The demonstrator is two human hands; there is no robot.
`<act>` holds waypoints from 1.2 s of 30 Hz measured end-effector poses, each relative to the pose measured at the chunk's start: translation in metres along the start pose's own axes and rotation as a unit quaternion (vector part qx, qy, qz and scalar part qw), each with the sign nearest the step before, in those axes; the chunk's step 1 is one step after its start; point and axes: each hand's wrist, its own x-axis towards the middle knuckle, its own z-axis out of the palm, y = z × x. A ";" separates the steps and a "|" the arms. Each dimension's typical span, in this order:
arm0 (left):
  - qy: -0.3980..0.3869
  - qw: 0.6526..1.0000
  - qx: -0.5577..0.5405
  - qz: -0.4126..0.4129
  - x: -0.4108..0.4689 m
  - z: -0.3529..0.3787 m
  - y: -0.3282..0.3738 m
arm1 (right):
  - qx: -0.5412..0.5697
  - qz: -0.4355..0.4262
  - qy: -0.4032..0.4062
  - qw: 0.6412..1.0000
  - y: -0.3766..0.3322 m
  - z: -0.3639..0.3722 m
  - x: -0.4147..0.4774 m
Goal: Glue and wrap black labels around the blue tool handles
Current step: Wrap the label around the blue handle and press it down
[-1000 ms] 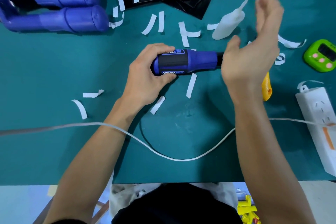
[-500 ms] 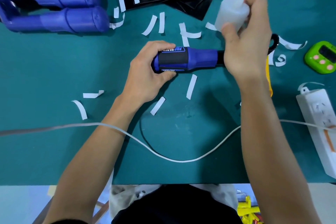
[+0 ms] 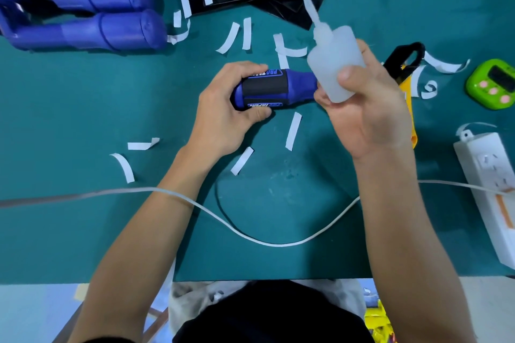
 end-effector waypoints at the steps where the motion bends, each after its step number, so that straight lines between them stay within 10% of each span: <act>1: 0.000 1.000 -0.002 0.001 0.000 0.000 0.000 | 0.034 0.013 0.011 0.999 0.000 0.000 0.001; 19: -0.002 1.000 0.006 0.003 0.002 0.000 -0.001 | 0.151 -0.005 0.112 0.982 0.008 0.002 0.008; 36: 0.022 1.000 0.012 0.017 0.000 0.005 0.002 | -0.098 -0.178 0.151 0.967 0.017 0.025 0.003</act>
